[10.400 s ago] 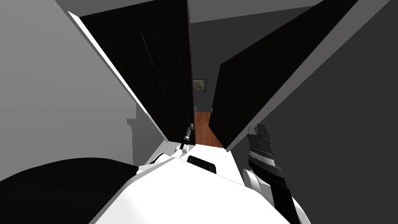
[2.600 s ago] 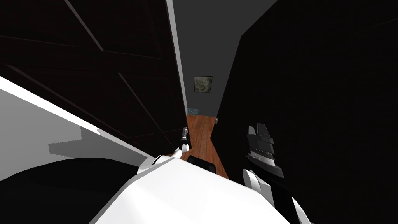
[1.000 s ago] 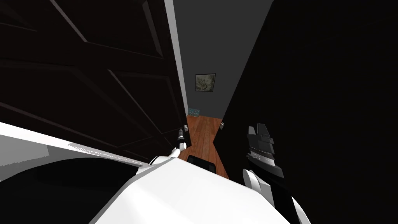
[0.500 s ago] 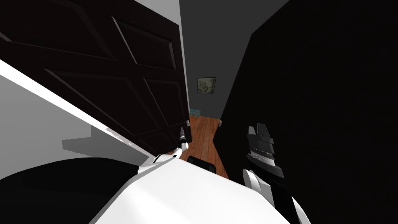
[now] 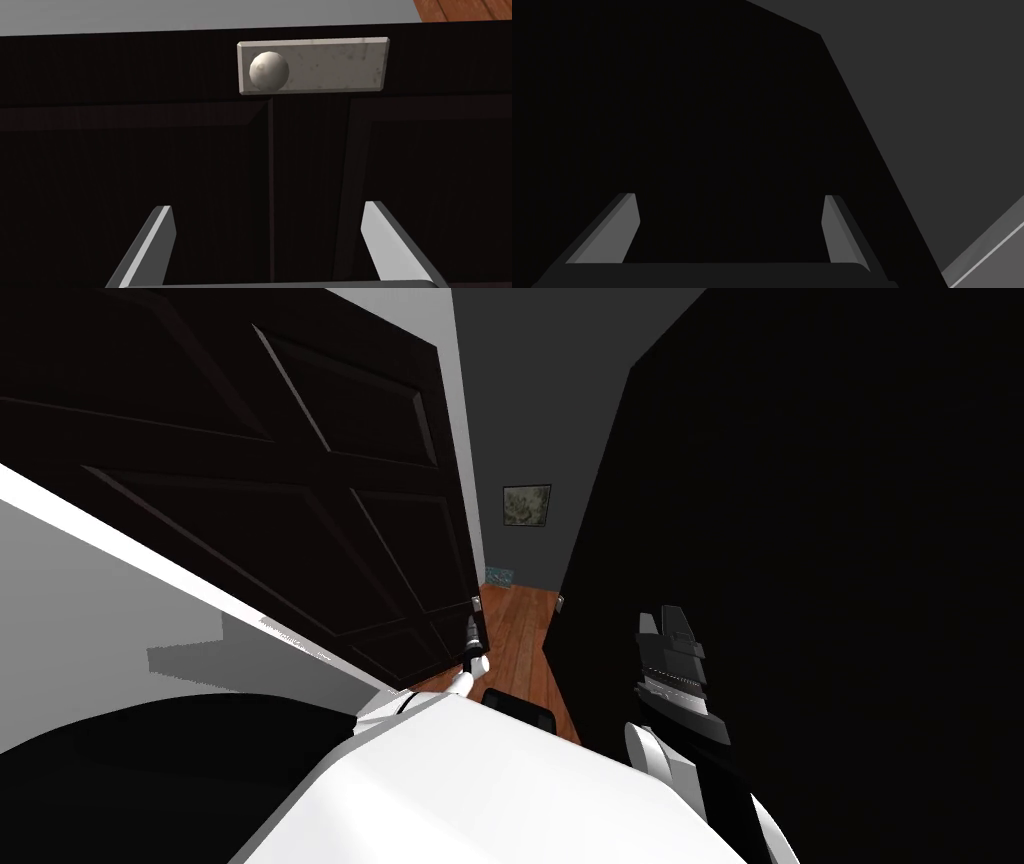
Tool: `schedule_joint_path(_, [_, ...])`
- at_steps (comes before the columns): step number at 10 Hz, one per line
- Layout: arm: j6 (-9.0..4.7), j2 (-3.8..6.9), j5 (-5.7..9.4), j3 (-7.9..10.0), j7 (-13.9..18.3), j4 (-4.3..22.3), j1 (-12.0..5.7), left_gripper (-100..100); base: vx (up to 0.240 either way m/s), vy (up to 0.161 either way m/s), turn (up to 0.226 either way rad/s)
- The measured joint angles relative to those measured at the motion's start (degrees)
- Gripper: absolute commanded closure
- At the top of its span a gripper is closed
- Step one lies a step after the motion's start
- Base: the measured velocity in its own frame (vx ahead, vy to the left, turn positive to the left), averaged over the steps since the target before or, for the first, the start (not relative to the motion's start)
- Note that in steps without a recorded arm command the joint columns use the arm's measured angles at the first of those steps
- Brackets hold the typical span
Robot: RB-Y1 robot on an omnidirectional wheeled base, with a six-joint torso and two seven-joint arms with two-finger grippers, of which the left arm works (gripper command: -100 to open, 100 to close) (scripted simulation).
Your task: Push the door open
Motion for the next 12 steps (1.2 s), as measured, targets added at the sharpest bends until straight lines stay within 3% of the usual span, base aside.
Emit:
schedule_joint_path(1, [0.19, -0.13, 0.0, 0.0, -0.13, -0.21, 0.07, -100, 0.017, 0.112, 0.054])
schedule_joint_path(2, [-0.22, 0.45, 0.0, 0.0, 0.05, 0.7, -0.34, -100, 0.026, 0.204, 0.022])
schedule_joint_path(5, [0.9, 1.81, -0.07, 0.09, -0.8, -2.38, 1.26, -100, 0.101, 0.173, 0.002])
schedule_joint_path(7, [0.1, 3.02, -0.05, 0.19, -0.35, -0.4, 0.34, -100, 0.207, 0.148, -0.013])
schedule_joint_path(9, [-0.33, 3.09, -0.06, 0.31, -0.29, 0.16, 0.09, -100, 0.197, 0.07, -0.021])
schedule_joint_path(12, [-1.38, 1.98, -0.03, 0.53, 0.04, 2.07, -0.57, -100, 0.176, -0.012, -0.018])
